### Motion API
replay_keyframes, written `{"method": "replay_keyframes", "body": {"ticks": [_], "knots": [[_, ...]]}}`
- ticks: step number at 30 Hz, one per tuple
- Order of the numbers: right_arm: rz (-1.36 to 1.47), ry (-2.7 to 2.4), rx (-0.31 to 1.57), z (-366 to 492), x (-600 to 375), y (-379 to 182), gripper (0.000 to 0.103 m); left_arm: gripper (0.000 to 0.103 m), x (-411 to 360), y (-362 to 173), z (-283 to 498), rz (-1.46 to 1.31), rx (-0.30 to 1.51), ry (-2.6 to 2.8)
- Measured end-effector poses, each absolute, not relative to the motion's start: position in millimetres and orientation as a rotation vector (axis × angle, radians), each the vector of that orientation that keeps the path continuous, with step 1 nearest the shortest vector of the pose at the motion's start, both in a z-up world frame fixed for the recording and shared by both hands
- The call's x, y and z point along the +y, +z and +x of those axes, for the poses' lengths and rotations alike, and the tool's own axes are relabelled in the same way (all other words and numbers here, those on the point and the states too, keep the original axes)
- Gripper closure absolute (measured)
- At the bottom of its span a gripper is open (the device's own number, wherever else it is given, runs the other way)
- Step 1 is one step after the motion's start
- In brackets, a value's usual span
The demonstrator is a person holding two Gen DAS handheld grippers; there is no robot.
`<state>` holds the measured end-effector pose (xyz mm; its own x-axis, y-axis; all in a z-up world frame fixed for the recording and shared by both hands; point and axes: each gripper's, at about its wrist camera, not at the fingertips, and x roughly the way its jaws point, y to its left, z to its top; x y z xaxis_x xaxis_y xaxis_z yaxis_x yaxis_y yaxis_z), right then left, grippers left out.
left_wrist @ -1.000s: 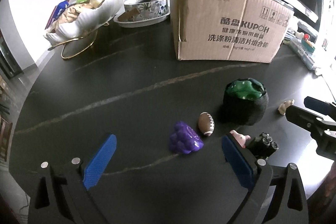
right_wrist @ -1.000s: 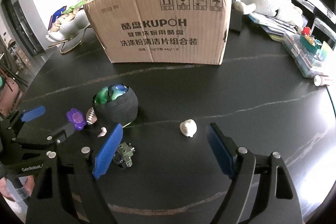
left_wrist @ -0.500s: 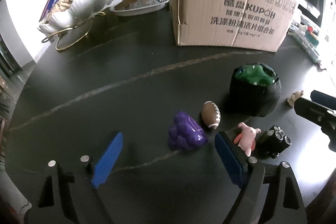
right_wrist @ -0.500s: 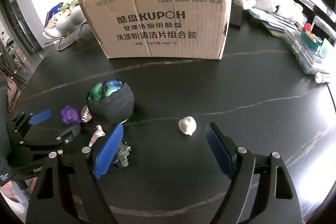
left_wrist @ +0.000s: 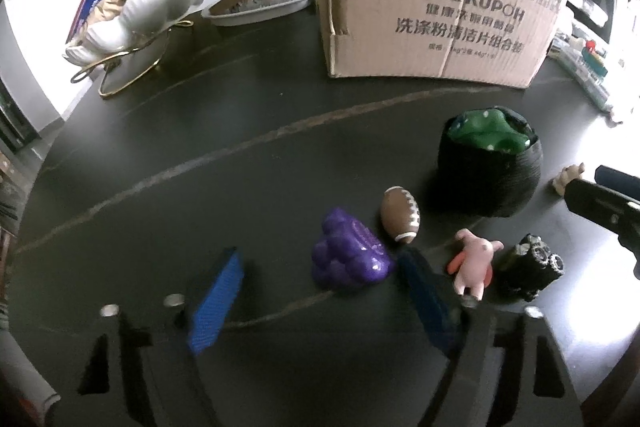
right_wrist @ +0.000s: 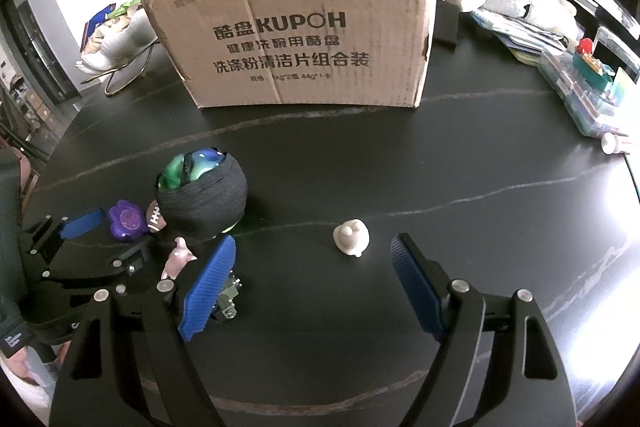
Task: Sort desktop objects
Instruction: 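Close the left tool on the purple grape-shaped toy while the right tool approaches the white figurine, then close the right tool on the small white figurine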
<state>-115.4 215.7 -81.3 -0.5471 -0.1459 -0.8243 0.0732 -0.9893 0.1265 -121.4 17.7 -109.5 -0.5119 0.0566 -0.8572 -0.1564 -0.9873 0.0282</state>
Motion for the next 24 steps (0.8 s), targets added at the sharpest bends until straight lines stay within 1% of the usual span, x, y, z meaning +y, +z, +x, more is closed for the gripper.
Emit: {"method": "replay_keyframes", "body": {"ticks": [1, 3, 5, 6, 8, 14, 21, 24], "knots": [[1.427, -2.655, -0.118, -116, 216, -81, 0.025, 0.04, 18, -109, -121, -1.483, 0.148, 2.621], [1.428, -2.654, -0.123, -116, 216, -81, 0.025, 0.042, 18, -109, -122, -1.483, 0.144, 2.617], [1.427, -2.651, -0.127, -116, 216, -81, 0.025, 0.055, 17, -108, -122, -1.483, 0.136, 2.614], [1.426, -2.65, -0.128, -116, 216, -81, 0.025, 0.058, 17, -108, -122, -1.484, 0.13, 2.615], [1.427, -2.65, -0.131, -116, 216, -81, 0.026, 0.067, 17, -106, -121, -1.484, 0.129, 2.616], [1.439, -2.647, -0.158, -117, 220, -83, 0.032, 0.068, 13, -104, -122, -1.502, 0.092, 2.612], [1.452, -2.646, -0.165, -119, 222, -87, 0.033, 0.068, 9, -98, -123, -1.49, 0.079, 2.629], [1.463, -2.64, -0.162, -121, 221, -91, 0.034, 0.068, 10, -95, -121, -1.47, 0.105, 2.643]]}}
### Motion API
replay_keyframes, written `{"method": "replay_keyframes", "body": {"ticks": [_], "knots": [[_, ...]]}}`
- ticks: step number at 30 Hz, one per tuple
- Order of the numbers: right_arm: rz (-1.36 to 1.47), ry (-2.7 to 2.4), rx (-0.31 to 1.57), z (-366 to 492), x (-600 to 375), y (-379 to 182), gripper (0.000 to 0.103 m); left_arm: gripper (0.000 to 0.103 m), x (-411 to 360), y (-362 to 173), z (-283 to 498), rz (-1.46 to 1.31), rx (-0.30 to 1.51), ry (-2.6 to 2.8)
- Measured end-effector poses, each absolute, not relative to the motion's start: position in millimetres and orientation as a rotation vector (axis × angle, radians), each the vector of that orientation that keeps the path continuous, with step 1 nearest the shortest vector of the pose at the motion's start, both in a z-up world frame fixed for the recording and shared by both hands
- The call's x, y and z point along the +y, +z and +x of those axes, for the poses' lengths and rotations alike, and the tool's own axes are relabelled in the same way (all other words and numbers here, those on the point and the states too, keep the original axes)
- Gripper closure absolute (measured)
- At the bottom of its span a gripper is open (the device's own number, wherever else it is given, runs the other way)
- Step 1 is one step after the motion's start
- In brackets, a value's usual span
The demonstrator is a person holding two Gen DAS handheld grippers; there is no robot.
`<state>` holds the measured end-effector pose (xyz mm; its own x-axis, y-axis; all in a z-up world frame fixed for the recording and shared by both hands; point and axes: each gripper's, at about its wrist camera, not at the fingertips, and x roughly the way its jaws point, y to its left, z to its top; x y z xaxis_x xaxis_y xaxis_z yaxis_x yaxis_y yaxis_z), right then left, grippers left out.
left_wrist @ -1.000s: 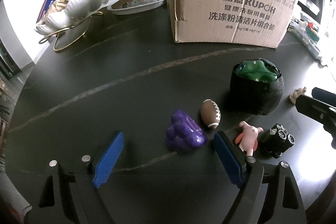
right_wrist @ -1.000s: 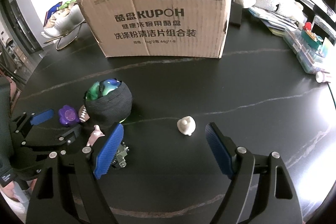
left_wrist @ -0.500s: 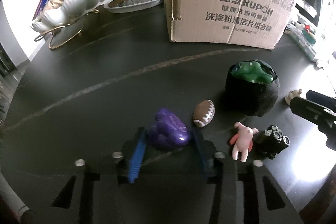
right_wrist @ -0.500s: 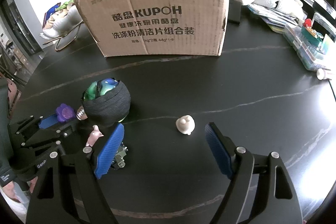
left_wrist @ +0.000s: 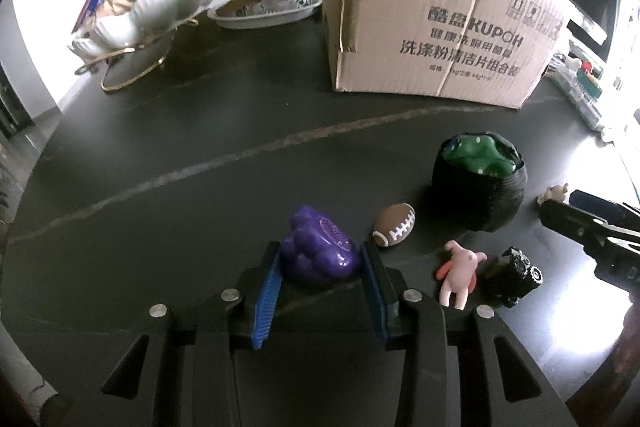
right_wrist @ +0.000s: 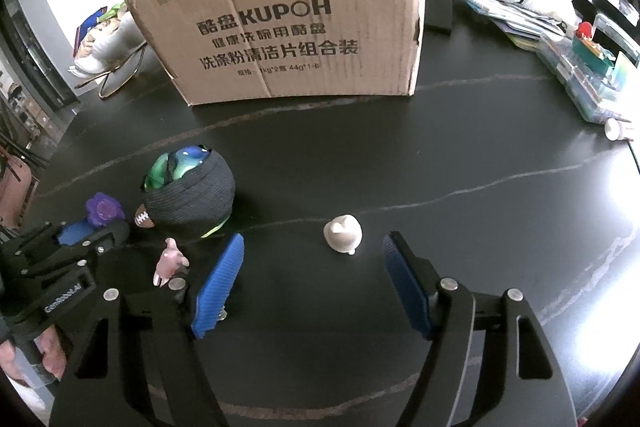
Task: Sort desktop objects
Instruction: 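Close the right tool on the small white figurine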
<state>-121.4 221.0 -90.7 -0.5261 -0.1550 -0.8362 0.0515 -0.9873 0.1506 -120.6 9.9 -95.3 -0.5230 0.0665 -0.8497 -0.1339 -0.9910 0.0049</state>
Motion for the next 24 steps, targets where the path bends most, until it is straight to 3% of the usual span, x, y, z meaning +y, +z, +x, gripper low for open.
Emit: {"method": "replay_keyframes", "body": {"ticks": [10, 18, 24], "knots": [[1.501, -2.651, -0.103, -128, 219, -101, 0.055, 0.068, 8, -99, -120, -1.491, 0.097, 2.637], [1.526, -2.676, -0.08, -132, 223, -106, 0.082, 0.068, 7, -101, -122, -1.495, 0.073, 2.633], [1.534, -2.674, -0.086, -130, 225, -106, 0.085, 0.068, 5, -101, -123, -1.498, 0.072, 2.632]]}}
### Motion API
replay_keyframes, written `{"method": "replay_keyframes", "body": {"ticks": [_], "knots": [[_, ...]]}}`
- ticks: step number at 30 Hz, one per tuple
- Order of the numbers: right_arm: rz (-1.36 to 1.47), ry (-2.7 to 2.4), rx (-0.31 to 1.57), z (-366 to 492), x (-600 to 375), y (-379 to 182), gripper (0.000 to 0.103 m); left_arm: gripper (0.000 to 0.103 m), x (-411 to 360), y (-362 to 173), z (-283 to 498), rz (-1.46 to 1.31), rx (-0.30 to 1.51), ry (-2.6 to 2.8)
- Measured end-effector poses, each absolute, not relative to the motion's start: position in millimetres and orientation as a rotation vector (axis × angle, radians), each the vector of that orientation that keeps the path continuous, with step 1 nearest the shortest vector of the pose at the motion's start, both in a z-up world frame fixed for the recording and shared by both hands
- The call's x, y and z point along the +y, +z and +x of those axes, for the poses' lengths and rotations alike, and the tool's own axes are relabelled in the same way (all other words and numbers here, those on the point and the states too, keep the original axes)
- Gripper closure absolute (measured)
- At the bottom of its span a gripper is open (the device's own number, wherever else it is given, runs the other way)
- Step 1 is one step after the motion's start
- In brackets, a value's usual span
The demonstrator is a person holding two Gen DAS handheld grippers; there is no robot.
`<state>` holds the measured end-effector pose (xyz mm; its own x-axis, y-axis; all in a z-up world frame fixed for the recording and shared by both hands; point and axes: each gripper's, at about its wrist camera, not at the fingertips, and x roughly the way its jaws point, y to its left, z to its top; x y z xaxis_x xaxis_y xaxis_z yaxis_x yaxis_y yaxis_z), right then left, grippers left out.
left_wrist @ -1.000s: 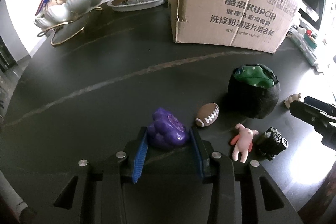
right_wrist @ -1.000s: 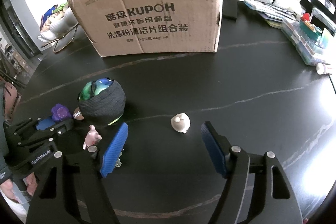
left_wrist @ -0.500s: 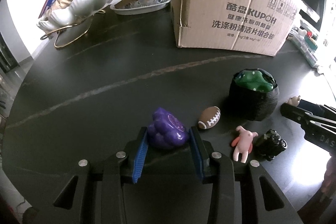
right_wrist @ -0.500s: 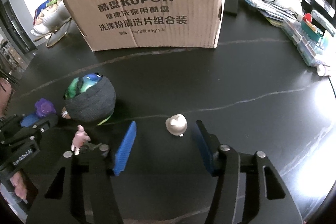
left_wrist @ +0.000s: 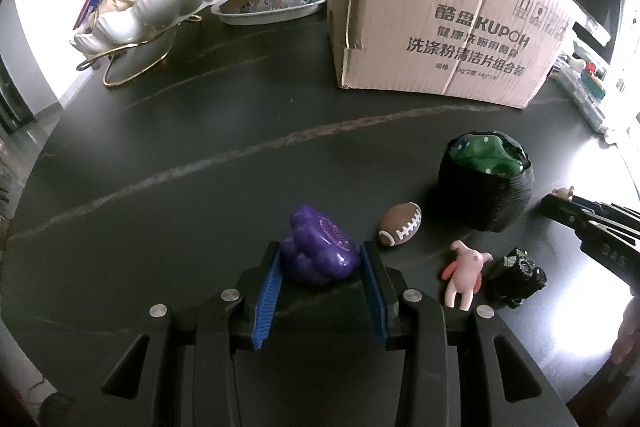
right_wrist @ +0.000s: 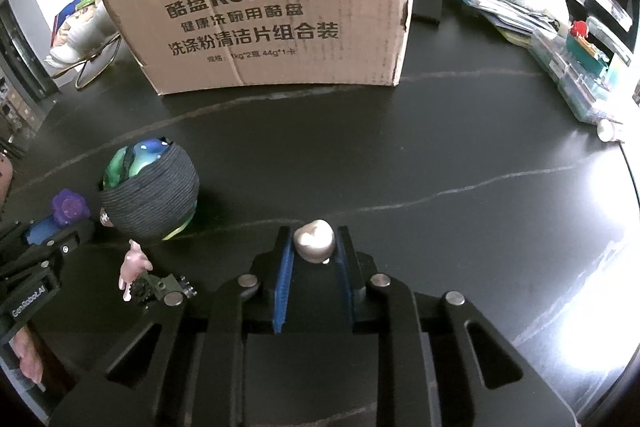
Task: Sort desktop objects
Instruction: 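Close the right tool on the small white figurine, then lift the purple toy with the left tool and the white figurine with the right tool toward the box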
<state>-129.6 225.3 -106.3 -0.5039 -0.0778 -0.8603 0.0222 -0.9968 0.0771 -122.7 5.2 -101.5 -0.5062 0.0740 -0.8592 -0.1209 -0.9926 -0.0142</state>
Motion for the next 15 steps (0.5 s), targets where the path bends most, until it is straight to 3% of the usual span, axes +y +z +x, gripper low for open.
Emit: {"method": "replay_keyframes", "body": {"ticks": [15], "knots": [[1.478, -2.703, -0.072, -119, 221, -86, 0.085, 0.068, 1, -94, -119, -1.48, 0.067, 2.652]]}}
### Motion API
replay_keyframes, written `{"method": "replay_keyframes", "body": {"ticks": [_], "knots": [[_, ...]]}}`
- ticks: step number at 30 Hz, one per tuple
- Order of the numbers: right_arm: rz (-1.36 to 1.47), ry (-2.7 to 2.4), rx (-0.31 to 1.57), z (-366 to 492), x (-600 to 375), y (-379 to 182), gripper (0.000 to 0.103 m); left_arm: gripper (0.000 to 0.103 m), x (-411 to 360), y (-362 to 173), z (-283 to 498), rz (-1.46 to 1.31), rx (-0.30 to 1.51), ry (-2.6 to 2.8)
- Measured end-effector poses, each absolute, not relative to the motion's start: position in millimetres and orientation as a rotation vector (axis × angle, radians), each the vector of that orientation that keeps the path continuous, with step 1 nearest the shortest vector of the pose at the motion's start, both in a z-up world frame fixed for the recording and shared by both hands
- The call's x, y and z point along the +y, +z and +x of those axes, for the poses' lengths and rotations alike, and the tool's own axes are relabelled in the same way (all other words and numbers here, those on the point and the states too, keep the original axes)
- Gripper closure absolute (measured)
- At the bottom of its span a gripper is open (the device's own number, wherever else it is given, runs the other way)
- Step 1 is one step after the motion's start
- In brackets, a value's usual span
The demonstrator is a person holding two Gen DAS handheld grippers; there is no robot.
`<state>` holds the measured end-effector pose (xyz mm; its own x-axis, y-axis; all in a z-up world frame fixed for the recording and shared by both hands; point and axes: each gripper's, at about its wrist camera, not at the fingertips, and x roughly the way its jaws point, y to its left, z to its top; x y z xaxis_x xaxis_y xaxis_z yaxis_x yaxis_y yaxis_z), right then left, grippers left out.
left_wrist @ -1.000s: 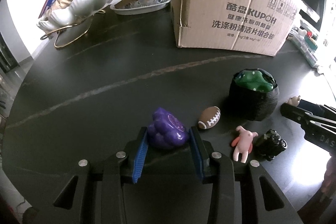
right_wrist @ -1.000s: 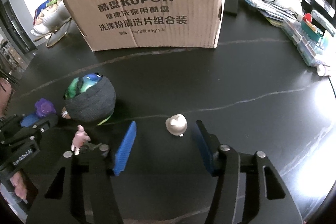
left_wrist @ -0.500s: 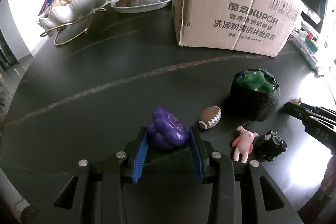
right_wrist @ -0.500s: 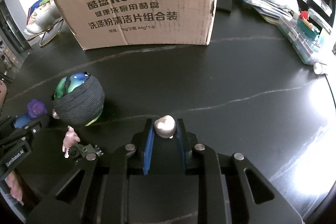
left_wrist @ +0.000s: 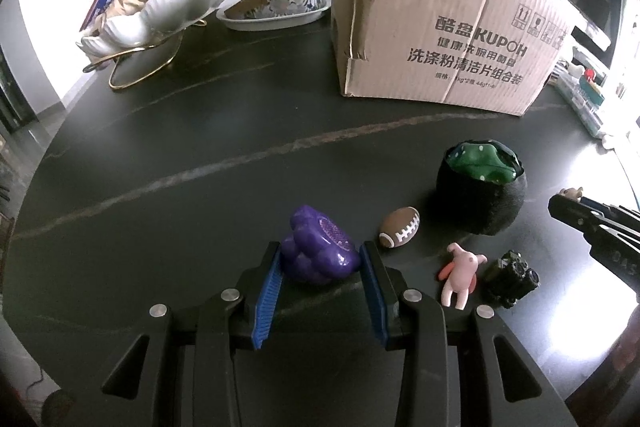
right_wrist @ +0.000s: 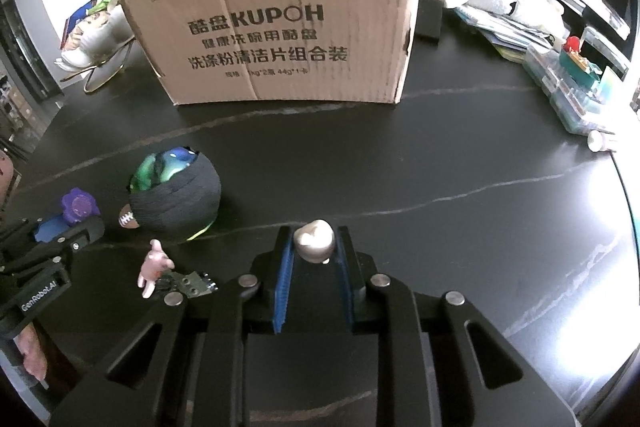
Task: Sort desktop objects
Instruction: 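Lift the purple toy with the left tool and the white figurine with the right tool toward the box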
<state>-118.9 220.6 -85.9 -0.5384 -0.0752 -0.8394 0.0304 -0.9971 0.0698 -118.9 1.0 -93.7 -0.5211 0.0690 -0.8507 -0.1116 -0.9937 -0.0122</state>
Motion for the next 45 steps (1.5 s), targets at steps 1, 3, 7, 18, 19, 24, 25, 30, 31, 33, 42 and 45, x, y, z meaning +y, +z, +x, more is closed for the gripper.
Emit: {"method": "replay_keyframes", "body": {"ticks": [1, 3, 7, 18, 19, 24, 25, 30, 31, 33, 42, 45], "knots": [[1.474, -2.704, -0.074, -118, 220, -85, 0.085, 0.068, 1, -93, -118, -1.479, 0.069, 2.653], [1.466, -2.705, -0.078, -116, 219, -82, 0.085, 0.068, 2, -92, -118, -1.476, 0.071, 2.656], [1.444, -2.707, -0.091, -110, 217, -74, 0.085, 0.068, 3, -87, -117, -1.466, 0.071, 2.663], [1.394, -2.724, -0.1, -100, 214, -57, 0.085, 0.068, 4, -74, -116, -1.442, 0.077, 2.675], [1.391, -2.725, -0.1, -100, 214, -56, 0.085, 0.068, 4, -72, -116, -1.439, 0.077, 2.676], [1.384, -2.73, -0.101, -98, 214, -53, 0.085, 0.068, 5, -65, -116, -1.424, 0.078, 2.682], [1.38, -2.732, -0.102, -97, 214, -52, 0.085, 0.068, 5, -63, -116, -1.42, 0.078, 2.683], [1.354, -2.74, -0.108, -95, 214, -44, 0.085, 0.068, 9, -52, -117, -1.398, 0.077, 2.684], [1.349, -2.741, -0.108, -95, 214, -43, 0.085, 0.068, 10, -50, -118, -1.399, 0.075, 2.677], [1.344, -2.744, -0.11, -94, 214, -41, 0.085, 0.068, 12, -48, -118, -1.394, 0.079, 2.678], [1.306, -2.76, -0.124, -94, 215, -28, 0.085, 0.068, 21, -25, -123, -1.328, 0.086, 2.689], [1.287, -2.77, -0.124, -96, 215, -22, 0.085, 0.068, 24, -17, -126, -1.31, 0.086, 2.691]]}}
